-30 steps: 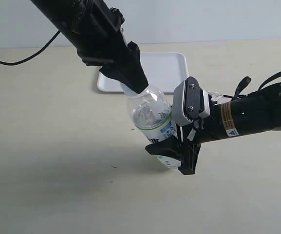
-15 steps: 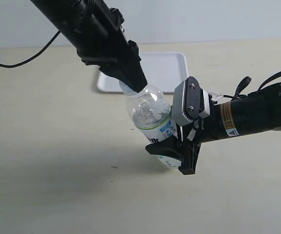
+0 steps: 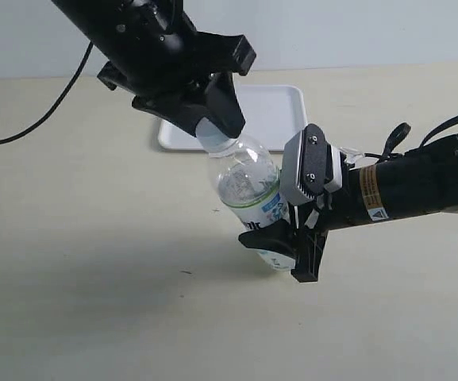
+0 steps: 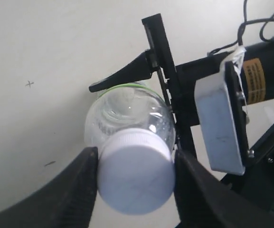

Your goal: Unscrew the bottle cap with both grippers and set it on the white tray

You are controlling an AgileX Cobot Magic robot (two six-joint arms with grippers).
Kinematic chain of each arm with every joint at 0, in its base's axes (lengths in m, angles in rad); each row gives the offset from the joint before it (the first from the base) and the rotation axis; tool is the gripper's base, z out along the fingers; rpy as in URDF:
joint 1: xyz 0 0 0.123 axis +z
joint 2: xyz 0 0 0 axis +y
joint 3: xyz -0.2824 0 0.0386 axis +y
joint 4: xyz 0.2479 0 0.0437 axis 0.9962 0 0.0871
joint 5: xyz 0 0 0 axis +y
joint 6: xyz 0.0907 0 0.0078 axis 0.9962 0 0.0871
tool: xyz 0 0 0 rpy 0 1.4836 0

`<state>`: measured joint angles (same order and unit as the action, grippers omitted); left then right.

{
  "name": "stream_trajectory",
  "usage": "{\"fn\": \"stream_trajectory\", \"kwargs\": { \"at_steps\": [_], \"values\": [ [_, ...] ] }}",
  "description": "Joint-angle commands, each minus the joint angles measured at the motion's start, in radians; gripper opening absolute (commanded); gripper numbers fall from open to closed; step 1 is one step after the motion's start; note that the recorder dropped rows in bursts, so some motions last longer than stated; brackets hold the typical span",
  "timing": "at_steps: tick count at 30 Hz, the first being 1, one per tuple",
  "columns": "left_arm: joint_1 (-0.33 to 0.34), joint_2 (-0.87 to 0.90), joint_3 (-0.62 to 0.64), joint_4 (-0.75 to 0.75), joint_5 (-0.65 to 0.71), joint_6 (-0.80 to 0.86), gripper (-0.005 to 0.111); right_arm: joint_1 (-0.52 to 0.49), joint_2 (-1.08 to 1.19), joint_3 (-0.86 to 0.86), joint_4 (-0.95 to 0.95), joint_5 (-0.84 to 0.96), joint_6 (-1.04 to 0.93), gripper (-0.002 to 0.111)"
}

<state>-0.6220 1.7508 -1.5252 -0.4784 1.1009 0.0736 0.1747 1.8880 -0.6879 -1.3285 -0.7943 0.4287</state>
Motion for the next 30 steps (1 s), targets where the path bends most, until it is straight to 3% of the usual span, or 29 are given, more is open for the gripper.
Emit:
{"fn": "stream_trajectory", "kwargs": {
  "at_steps": [1,10,22,24,27,30],
  "values": [
    [-0.005,0.000,-0.020,-0.026,-0.037,-0.187,0.000,0.000,-0.004,-0.005,-0.008,-0.014,-0.053,0.000],
    [-0.005,0.000,-0.106,-0.028,-0.027,-0.573,0.000,0.000,-0.004,-0.005,-0.005,-0.014,-0.066,0.000],
    [-0.005,0.025,-0.126,0.015,0.067,-0.534,0.001,0.000,-0.004,-0.005,0.008,-0.023,-0.062,0.000],
    [-0.005,0.025,-0.126,0.015,0.067,-0.505,0.006,0.000,-0.004,-0.005,0.010,-0.023,-0.060,0.000],
    [-0.005,0.025,-0.126,0.015,0.071,-0.428,0.028,0.000,-0.004,-0.005,0.010,-0.031,-0.058,0.000],
    [-0.005,0.025,-0.126,0.015,0.071,-0.319,0.063,0.000,-0.004,-0.005,0.010,-0.032,-0.041,0.000]
  ]
}}
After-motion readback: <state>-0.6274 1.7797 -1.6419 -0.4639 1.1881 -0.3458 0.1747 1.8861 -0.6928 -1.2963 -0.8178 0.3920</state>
